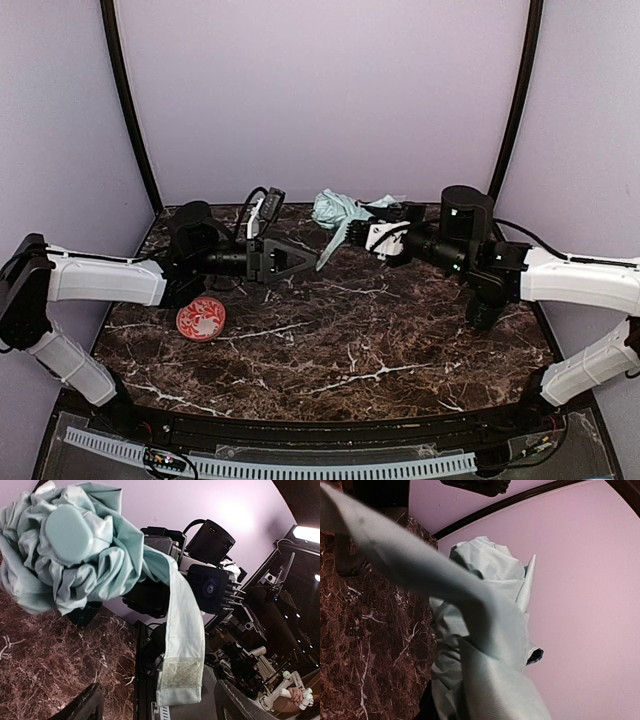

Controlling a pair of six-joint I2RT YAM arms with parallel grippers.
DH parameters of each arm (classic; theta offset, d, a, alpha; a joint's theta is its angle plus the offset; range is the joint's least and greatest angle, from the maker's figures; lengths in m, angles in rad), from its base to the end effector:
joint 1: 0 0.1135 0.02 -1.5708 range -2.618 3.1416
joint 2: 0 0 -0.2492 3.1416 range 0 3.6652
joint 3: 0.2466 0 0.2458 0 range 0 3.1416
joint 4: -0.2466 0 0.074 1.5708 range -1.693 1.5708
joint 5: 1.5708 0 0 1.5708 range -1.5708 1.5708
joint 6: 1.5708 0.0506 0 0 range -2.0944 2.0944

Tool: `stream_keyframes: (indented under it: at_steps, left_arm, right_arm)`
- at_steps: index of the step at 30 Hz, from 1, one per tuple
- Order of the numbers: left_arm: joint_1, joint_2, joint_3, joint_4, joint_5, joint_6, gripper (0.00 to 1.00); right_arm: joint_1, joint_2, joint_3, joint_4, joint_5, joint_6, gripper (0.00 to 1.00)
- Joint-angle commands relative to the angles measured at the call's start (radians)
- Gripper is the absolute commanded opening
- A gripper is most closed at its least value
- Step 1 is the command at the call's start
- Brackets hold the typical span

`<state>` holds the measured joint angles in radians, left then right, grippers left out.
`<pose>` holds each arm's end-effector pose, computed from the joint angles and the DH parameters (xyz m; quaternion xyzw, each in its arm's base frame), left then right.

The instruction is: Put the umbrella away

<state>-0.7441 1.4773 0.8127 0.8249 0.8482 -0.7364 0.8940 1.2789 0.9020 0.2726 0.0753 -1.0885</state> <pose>0.2152 -0.2497 0.2790 0.3156 0.5896 -0.6650 0.3325 0.2007 0.2438 0.3073 -0.6074 0.4277 -0.0928 0.6629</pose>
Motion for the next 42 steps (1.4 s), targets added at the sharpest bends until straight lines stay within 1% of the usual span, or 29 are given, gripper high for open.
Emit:
stream_keyframes:
  at_steps: [1, 3, 8, 11, 12, 13, 18, 19, 20, 22, 23, 24, 25, 26, 28, 30, 31, 33, 35, 37, 39, 42]
  left_arm:
    - [-0.003, 0.013, 0.005, 0.211, 0.102, -0.126, 0.78]
    - [-0.007, 0.029, 0.006, 0.29, 0.117, -0.168, 0.78]
    - [-0.014, 0.086, 0.028, 0.37, 0.131, -0.221, 0.76]
    - [-0.017, 0.122, 0.038, 0.438, 0.156, -0.27, 0.7]
    - [-0.018, 0.128, 0.04, 0.455, 0.161, -0.28, 0.66]
    - [-0.02, 0.133, 0.043, 0.466, 0.168, -0.284, 0.59]
    - [-0.024, 0.114, 0.048, 0.433, 0.176, -0.239, 0.13]
    - [-0.024, 0.107, 0.045, 0.426, 0.175, -0.229, 0.05]
    - [-0.024, 0.1, 0.039, 0.421, 0.174, -0.221, 0.0]
    - [-0.024, 0.065, 0.019, 0.391, 0.158, -0.19, 0.0]
    - [-0.024, 0.038, 0.014, 0.333, 0.149, -0.123, 0.0]
    - [-0.024, 0.001, 0.017, 0.227, 0.129, -0.065, 0.0]
    - [-0.027, -0.052, 0.04, -0.016, 0.057, 0.11, 0.0]
    - [-0.039, -0.106, 0.068, -0.233, -0.042, 0.274, 0.0]
    - [-0.098, -0.211, 0.149, -0.575, -0.35, 0.587, 0.0]
    - [-0.176, -0.272, 0.212, -0.749, -0.619, 0.808, 0.0]
    - [-0.201, -0.289, 0.235, -0.797, -0.708, 0.88, 0.0]
    - [-0.23, -0.307, 0.278, -0.867, -0.824, 0.982, 0.0]
    - [-0.249, -0.299, 0.32, -0.93, -0.895, 1.032, 0.0]
    - [-0.255, -0.281, 0.349, -0.981, -0.899, 1.036, 0.0]
    - [-0.259, -0.267, 0.354, -1.004, -0.837, 1.025, 0.0]
    - [-0.259, -0.261, 0.342, -1.001, -0.645, 0.972, 0.0]
  right_arm:
    - [0.012, -0.002, 0.066, 0.083, 0.004, -0.011, 0.0]
    - [0.014, 0.002, 0.072, 0.083, 0.007, -0.017, 0.0]
    - [0.017, 0.013, 0.076, 0.089, 0.009, -0.021, 0.0]
    - [0.02, 0.013, 0.077, 0.088, 0.015, -0.024, 0.0]
    - [0.02, 0.014, 0.077, 0.088, 0.016, -0.025, 0.0]
    - [0.02, 0.012, 0.078, 0.087, 0.017, -0.025, 0.0]
    - [0.02, 0.011, 0.075, 0.085, 0.024, -0.025, 0.0]
    - [0.02, 0.01, 0.074, 0.085, 0.028, -0.023, 0.0]
    - [0.02, 0.011, 0.074, 0.084, 0.031, -0.02, 0.0]
    - [0.02, 0.01, 0.075, 0.076, 0.04, -0.003, 0.0]
    - [0.019, 0.01, 0.076, 0.069, 0.047, 0.014, 0.0]
    - [0.017, 0.01, 0.081, 0.055, 0.055, 0.037, 0.0]
    - [0.012, 0.01, 0.089, 0.02, 0.054, 0.071, 0.0]
    - [0.003, 0.011, 0.104, -0.035, 0.039, 0.11, 0.0]
    - [-0.018, 0.016, 0.128, -0.137, -0.001, 0.21, 0.0]
    - [-0.037, 0.016, 0.125, -0.192, -0.036, 0.288, 0.0]
    - [-0.04, 0.015, 0.115, -0.201, -0.043, 0.318, 0.0]
    - [-0.043, 0.013, 0.096, -0.201, -0.041, 0.37, 0.0]
    - [-0.043, 0.011, 0.08, -0.192, -0.03, 0.403, 0.0]
    - [-0.044, 0.01, 0.071, -0.174, -0.011, 0.42, 0.0]
    - [-0.043, 0.011, 0.075, -0.166, 0.013, 0.43, 0.0]
    - [-0.045, 0.018, 0.092, -0.143, 0.096, 0.444, 0.0]
